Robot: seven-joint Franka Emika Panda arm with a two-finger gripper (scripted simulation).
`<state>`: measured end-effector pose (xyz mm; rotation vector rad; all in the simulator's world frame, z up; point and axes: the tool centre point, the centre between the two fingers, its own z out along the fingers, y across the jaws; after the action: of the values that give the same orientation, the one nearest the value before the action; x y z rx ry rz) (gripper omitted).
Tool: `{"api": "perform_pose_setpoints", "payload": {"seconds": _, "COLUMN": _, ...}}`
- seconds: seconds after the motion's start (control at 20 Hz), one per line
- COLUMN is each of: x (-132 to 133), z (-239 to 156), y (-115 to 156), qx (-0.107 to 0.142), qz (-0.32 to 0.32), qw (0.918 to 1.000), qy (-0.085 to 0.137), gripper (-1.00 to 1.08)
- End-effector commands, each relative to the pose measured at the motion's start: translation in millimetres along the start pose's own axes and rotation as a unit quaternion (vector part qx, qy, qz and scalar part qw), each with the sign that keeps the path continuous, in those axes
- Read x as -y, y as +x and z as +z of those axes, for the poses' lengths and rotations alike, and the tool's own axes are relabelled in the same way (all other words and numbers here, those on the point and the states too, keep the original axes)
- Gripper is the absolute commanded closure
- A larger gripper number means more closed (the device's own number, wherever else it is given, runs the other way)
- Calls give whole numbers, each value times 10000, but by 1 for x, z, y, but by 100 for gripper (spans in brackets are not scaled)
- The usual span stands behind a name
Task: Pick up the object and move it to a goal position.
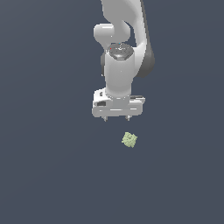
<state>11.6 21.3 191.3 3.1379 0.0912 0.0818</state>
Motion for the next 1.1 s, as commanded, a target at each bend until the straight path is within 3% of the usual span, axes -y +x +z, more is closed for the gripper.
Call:
{"api": "perform_pose_setpoints", "payload": {"seconds": 0.0, "x": 0, "z": 0, "y": 0, "qx": 0, "qz": 0, "qw": 10000, "qy": 0, "gripper": -92}}
{"api": "perform_pose_setpoints", "payload": {"seconds": 0.45, "x": 6, "z": 17, "y": -14, "qx": 301, "qz": -224, "qw": 9993, "qy": -69, "gripper": -92}}
{"api": "perform_pose_setpoints", "payload": {"seconds": 1.05, "x": 13, "z": 25, "y": -10, "qx": 293, "qz": 71, "qw": 9995, "qy": -60, "gripper": -92}}
